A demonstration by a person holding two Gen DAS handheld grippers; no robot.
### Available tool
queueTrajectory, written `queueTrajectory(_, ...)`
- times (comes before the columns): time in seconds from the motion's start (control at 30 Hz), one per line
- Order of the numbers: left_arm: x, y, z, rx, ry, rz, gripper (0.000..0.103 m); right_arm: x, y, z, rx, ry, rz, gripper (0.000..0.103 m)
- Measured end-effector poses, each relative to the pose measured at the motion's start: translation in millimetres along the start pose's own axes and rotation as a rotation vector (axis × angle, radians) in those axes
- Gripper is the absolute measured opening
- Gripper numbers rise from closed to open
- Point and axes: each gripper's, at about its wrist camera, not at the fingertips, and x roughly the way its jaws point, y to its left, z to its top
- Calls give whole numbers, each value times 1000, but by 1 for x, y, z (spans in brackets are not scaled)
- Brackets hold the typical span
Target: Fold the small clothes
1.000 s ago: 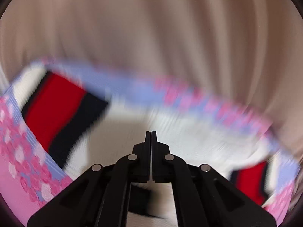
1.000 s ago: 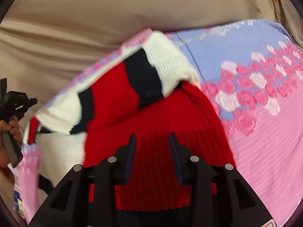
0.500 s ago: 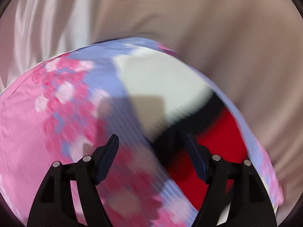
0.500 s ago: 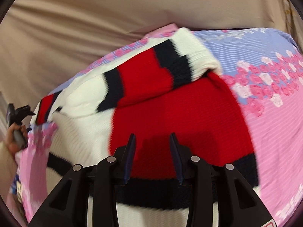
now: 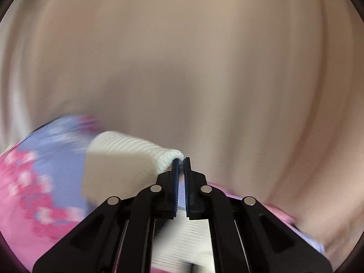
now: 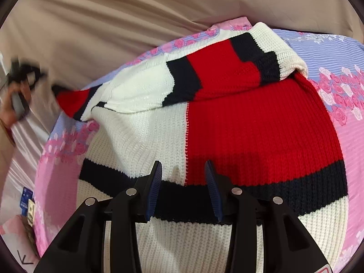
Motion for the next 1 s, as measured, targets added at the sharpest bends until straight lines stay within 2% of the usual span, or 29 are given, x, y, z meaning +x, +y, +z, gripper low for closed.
queueTrajectory(0.07,-7,-71,-23,89,40,-129,3,-8,-7,0,12,-13,-3,39)
queueTrajectory(0.13,-11,-148,-73,185,139,-279,2,-18,-20,-2,26,-26,-18,40)
queueTrajectory(0.17,-9,-172,-97,223,182,-303,4,-23,-29,-3,34,-31,-36,42)
queueTrajectory(0.2,-3,-199,-136,267,243,-310,6,-25,-37,-4,43,-33,-49,43)
queueTrajectory(0.23,5,-212,-166,285,296,-299,17,-29,-48,-4,59,-34,-66,43)
queueTrajectory(0.27,21,-222,-209,291,386,-262,27,-31,-56,-5,71,-35,-80,43)
queueTrajectory(0.3,30,-221,-238,284,449,-227,42,-37,-70,-4,94,-40,-103,43)
queueTrajectory(0.37,42,-206,-283,250,529,-143,40,-45,-87,-2,114,-54,-127,43)
queueTrajectory(0.4,46,-190,-295,207,554,-104,40,-49,-96,3,113,-60,-150,44)
queueTrajectory(0.47,37,-156,-299,115,553,-55,40,-54,-104,12,96,-73,-157,46)
queueTrajectory(0.53,29,-118,-293,23,512,12,41,-52,-106,28,75,-89,-143,47)
queueTrajectory(0.63,36,-63,-251,-72,442,122,47,-38,-97,61,39,-111,-109,50)
queueTrajectory(0.73,51,-28,-223,-150,412,188,47,-5,-80,100,19,-104,-73,52)
queueTrajectory(0.83,63,2,-205,-236,387,212,47,37,-65,127,4,-80,-70,55)
queueTrajectory(0.93,67,22,-204,-333,378,193,47,80,-58,140,39,-18,-93,56)
queueTrajectory(1.0,69,26,-201,-337,373,185,44,100,-55,140,70,1,-96,56)
